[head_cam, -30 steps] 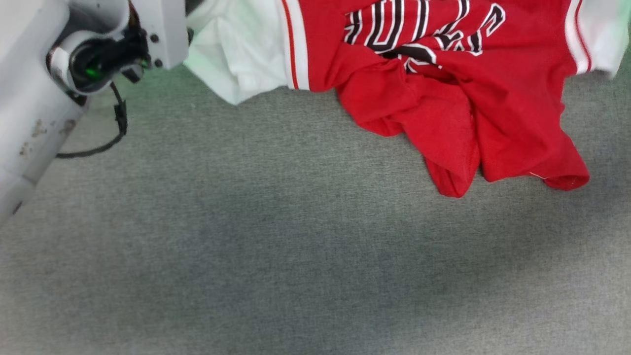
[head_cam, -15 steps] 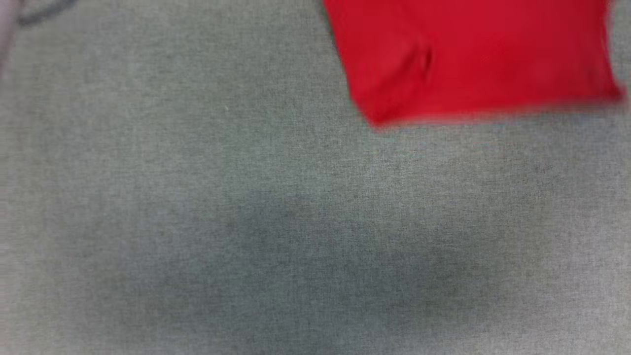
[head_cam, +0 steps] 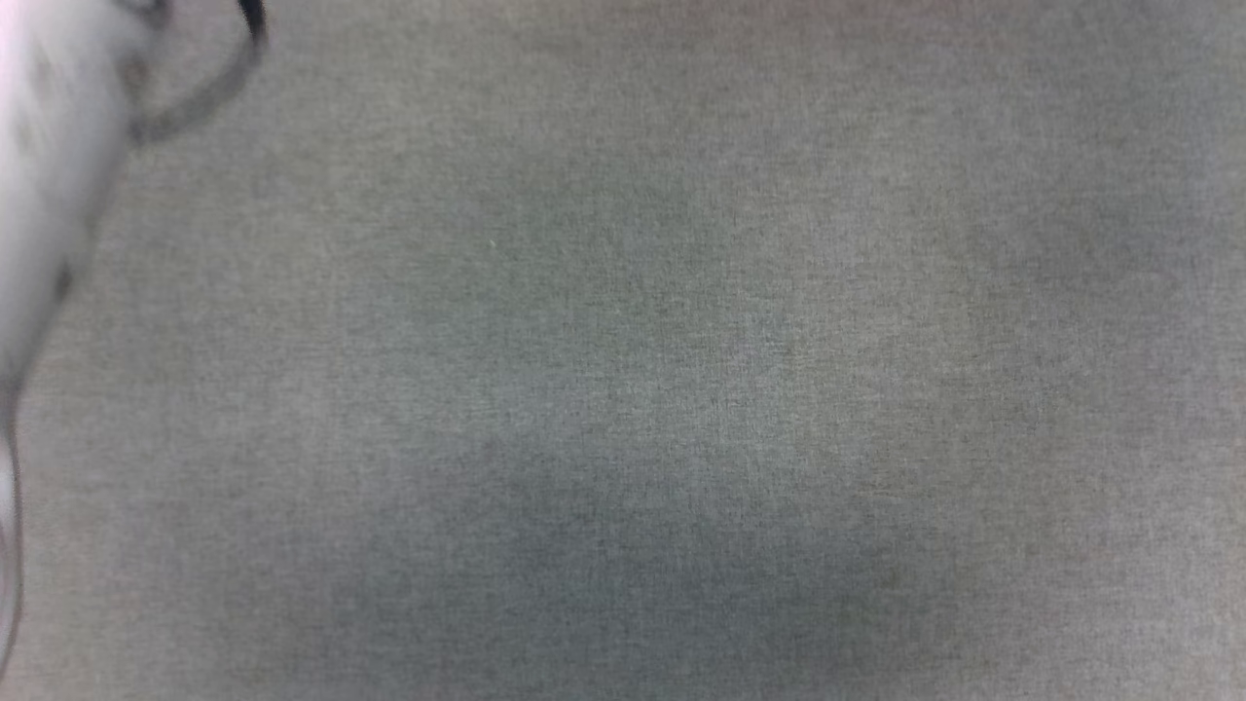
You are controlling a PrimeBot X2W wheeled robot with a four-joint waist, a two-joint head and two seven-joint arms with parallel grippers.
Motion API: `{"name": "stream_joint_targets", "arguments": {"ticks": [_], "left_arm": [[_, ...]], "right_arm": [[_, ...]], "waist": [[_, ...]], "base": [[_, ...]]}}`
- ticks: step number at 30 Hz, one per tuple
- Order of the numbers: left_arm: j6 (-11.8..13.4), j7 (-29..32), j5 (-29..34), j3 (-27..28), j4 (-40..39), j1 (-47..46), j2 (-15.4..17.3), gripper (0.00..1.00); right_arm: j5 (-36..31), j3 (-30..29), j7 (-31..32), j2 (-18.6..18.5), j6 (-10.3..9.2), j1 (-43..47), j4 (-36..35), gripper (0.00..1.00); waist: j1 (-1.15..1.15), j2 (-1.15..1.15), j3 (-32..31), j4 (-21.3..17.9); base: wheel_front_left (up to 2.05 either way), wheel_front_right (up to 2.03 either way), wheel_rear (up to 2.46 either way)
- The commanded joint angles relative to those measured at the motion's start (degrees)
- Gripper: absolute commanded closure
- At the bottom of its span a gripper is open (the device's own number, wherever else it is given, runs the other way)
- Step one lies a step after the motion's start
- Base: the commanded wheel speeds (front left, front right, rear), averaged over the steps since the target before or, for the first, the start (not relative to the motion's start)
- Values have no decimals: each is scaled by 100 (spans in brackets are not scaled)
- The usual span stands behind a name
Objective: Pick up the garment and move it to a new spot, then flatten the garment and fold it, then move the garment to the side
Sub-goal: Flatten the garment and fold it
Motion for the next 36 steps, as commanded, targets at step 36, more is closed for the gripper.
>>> {"name": "stream_joint_targets", "arguments": {"ticks": [36], "left_arm": [[10, -271, -549, -1994, -4141, 6124, 2793, 100]], "right_arm": [[2181, 26, 2159, -3106, -8, 8072, -6289, 100]], "waist": [[0, 0, -1306, 240]], "base": [[0, 0, 0]]}}
